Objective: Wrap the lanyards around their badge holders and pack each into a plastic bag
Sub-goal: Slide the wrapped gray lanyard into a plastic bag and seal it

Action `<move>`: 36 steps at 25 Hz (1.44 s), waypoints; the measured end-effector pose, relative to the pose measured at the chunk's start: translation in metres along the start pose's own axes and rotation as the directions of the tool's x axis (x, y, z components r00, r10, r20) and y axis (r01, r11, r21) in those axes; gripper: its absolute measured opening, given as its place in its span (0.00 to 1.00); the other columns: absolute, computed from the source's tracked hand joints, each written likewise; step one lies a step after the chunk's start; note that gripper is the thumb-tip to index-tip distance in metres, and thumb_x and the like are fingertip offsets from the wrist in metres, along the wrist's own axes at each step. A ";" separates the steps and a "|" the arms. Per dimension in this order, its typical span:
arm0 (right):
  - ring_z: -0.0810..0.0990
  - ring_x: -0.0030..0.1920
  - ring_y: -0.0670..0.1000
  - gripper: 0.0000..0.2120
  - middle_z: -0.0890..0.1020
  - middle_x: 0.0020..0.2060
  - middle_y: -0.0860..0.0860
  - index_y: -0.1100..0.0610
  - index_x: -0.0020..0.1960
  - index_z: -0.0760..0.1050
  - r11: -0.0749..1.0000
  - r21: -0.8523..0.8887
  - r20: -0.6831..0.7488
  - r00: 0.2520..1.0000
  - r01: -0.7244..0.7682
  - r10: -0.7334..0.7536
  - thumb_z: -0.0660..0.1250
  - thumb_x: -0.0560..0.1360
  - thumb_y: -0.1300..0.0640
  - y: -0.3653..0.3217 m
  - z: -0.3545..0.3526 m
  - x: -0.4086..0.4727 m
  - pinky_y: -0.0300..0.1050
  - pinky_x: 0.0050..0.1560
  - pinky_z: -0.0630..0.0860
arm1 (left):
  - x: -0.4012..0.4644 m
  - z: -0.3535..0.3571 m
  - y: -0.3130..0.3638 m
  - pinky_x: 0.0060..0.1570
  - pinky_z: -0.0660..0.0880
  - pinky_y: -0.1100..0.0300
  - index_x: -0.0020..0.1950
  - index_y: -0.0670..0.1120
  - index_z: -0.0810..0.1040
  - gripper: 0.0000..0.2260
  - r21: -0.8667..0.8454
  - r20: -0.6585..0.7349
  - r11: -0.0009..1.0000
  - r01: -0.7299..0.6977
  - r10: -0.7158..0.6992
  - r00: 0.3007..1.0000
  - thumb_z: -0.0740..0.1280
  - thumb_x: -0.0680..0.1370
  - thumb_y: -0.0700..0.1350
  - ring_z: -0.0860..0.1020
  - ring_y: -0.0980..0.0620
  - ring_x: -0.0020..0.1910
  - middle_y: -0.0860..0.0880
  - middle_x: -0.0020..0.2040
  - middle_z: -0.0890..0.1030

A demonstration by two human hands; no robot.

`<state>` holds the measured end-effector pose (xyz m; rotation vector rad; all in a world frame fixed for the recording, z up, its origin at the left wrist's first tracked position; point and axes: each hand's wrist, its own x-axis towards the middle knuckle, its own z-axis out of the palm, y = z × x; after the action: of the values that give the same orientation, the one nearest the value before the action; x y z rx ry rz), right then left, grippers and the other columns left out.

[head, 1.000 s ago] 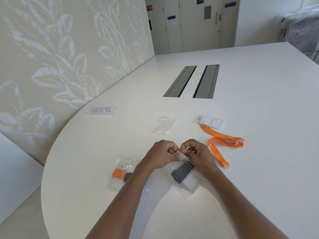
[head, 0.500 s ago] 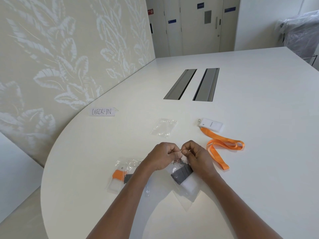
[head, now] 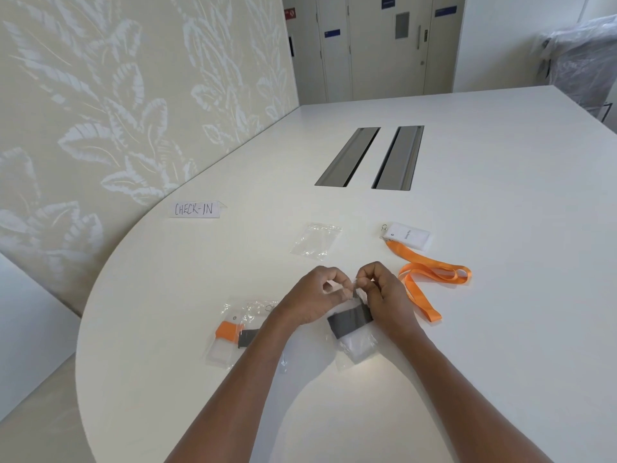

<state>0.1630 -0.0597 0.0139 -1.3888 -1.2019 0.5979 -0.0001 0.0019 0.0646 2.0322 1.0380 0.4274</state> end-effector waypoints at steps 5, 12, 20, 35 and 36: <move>0.73 0.30 0.47 0.10 0.76 0.29 0.48 0.53 0.44 0.73 0.978 0.208 -0.056 0.998 -0.024 0.036 0.61 0.81 0.65 0.003 0.000 0.000 0.41 0.34 0.72 | -0.002 -0.009 -0.015 0.46 0.76 0.57 0.50 0.53 0.79 0.04 -0.211 -0.130 0.976 0.062 -0.091 0.987 0.71 0.79 0.52 0.79 0.55 0.40 0.56 0.44 0.82; 0.80 0.40 0.49 0.05 0.82 0.45 0.55 0.58 0.53 0.75 0.925 0.381 -0.045 0.999 -0.002 0.021 0.69 0.79 0.63 -0.001 -0.002 -0.001 0.43 0.42 0.79 | -0.007 -0.006 -0.015 0.45 0.77 0.53 0.44 0.53 0.80 0.06 -0.361 -0.264 0.931 -0.058 -0.042 0.964 0.73 0.72 0.53 0.78 0.53 0.38 0.52 0.39 0.85; 0.81 0.41 0.45 0.07 0.85 0.41 0.50 0.59 0.51 0.81 0.890 0.452 0.061 0.998 -0.058 0.034 0.70 0.79 0.55 -0.022 -0.005 0.002 0.35 0.41 0.75 | -0.002 -0.010 -0.003 0.46 0.78 0.57 0.49 0.54 0.82 0.08 -0.499 -0.370 0.838 -0.221 0.024 0.929 0.72 0.71 0.50 0.83 0.52 0.43 0.45 0.43 0.87; 0.79 0.37 0.45 0.06 0.83 0.40 0.48 0.54 0.42 0.81 0.922 0.383 -0.004 0.998 0.063 -0.067 0.70 0.78 0.57 -0.053 -0.015 0.003 0.36 0.38 0.74 | -0.013 -0.021 0.023 0.50 0.77 0.60 0.47 0.49 0.87 0.02 -0.333 -0.298 0.906 -0.263 0.163 0.941 0.74 0.76 0.44 0.84 0.51 0.45 0.50 0.46 0.88; 0.78 0.37 0.45 0.07 0.82 0.39 0.49 0.54 0.41 0.81 0.922 0.382 0.013 0.998 0.058 -0.068 0.70 0.78 0.56 -0.055 -0.016 0.004 0.36 0.38 0.74 | -0.014 -0.022 0.026 0.49 0.77 0.60 0.46 0.48 0.87 0.02 -0.303 -0.307 0.916 -0.264 0.168 0.937 0.74 0.76 0.43 0.83 0.52 0.44 0.50 0.45 0.87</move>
<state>0.1609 -0.0725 0.0701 -1.0116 -1.0768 0.7612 -0.0084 -0.0069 0.0995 1.8095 0.8257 0.9647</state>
